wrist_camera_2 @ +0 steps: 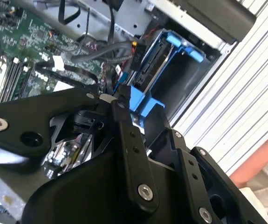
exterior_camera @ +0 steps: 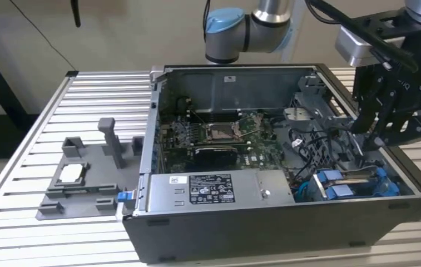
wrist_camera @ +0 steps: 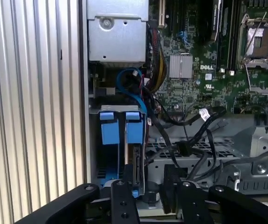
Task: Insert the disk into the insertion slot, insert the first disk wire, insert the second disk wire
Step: 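Insert the disk into the insertion slot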
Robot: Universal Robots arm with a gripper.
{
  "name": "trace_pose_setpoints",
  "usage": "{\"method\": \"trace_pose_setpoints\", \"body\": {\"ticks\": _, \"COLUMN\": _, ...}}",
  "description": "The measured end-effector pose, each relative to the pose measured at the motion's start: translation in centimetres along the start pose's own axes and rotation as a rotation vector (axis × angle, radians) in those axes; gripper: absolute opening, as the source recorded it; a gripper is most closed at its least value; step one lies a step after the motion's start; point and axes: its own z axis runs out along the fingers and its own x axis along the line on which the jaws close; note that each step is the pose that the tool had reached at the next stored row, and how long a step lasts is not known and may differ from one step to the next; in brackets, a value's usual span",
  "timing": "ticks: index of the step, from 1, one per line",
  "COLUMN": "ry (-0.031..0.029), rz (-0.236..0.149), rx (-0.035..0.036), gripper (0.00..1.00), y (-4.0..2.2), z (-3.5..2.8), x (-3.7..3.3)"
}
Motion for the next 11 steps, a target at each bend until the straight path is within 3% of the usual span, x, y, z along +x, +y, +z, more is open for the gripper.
{"method": "trace_pose_setpoints", "body": {"ticks": 1, "ry": -0.0021, "rz": -0.003, "rx": 0.0192, "gripper": 0.4, "y": 0.01, "z": -0.01, "x": 0.0}}
{"method": "trace_pose_setpoints", "body": {"ticks": 2, "ry": -0.0033, "rz": -0.007, "rx": 0.0322, "gripper": 0.4, "y": 0.0, "z": -0.01, "x": -0.03}}
{"method": "trace_pose_setpoints", "body": {"ticks": 3, "ry": -0.0039, "rz": -0.011, "rx": 0.04, "gripper": 0.4, "y": 0.01, "z": 0.04, "x": -0.08}}
{"method": "trace_pose_setpoints", "body": {"ticks": 11, "ry": -0.0096, "rz": -0.055, "rx": 0.081, "gripper": 0.4, "y": 0.06, "z": 0.77, "x": -0.64}}
